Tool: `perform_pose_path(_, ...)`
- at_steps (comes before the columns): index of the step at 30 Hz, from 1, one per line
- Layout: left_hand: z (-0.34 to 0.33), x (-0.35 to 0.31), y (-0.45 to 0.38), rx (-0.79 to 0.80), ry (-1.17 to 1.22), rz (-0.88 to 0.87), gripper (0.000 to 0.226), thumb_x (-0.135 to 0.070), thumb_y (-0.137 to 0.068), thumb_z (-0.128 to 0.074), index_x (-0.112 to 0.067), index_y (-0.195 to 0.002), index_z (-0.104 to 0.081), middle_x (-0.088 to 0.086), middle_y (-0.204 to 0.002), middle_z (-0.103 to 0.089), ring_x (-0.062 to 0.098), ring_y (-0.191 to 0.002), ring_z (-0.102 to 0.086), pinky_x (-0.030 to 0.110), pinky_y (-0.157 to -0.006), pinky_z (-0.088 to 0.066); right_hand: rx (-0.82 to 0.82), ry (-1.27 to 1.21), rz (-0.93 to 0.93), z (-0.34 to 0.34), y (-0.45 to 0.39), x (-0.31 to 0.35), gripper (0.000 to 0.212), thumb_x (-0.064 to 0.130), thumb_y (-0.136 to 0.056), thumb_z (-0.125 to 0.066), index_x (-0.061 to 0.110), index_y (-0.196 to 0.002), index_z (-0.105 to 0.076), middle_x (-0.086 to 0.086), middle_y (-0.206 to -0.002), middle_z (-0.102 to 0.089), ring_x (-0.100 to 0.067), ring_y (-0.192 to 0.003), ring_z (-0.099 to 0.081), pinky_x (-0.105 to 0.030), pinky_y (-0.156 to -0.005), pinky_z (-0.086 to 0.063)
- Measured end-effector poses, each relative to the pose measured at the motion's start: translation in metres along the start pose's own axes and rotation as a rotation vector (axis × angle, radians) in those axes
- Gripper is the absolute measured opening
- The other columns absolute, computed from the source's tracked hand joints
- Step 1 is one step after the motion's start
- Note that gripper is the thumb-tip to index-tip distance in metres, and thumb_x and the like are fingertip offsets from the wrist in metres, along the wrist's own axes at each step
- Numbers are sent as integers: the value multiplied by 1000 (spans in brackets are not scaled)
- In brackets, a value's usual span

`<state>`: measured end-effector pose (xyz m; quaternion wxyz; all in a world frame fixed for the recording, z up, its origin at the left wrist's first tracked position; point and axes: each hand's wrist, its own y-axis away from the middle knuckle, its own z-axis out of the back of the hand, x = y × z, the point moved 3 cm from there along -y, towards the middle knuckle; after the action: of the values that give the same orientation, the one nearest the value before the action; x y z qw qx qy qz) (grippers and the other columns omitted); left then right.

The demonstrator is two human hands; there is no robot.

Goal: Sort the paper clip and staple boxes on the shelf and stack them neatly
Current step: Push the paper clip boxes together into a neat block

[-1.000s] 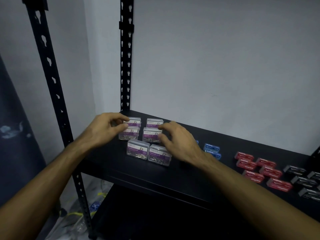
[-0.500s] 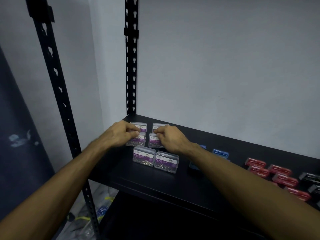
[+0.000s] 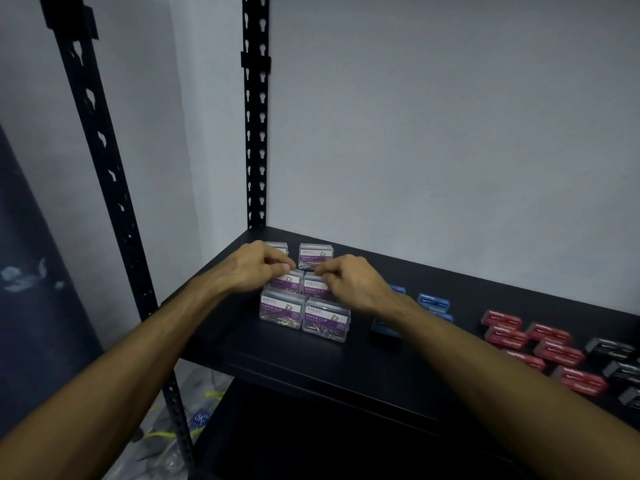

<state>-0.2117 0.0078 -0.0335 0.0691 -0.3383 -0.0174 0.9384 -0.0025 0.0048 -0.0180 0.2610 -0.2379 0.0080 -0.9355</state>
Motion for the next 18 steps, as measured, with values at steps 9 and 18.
perform_pose_path(9, -2, -18, 14, 107, -2, -62, 20, -30, -95, -61, -31, -112, -73, -14, -107, -69, 2, -94, -64, 19, -73, -48, 18, -23, 7, 7, 22, -2, 29, 15, -99, -51, 16, -120, -71, 2, -122, -70, -7, -104, -62, -22, -86, -51)
perform_pose_path(18, -1, -22, 21, 180, -32, -85, 21, -29, -96, -60, -33, -114, -70, -11, -114, -67, 5, -101, -62, 24, -81, -50, 22, -16, 20, 7, 32, -1, 28, 19, -100, -51, 17, -120, -71, 2, -120, -70, -3, -96, -59, -14, -74, -45)
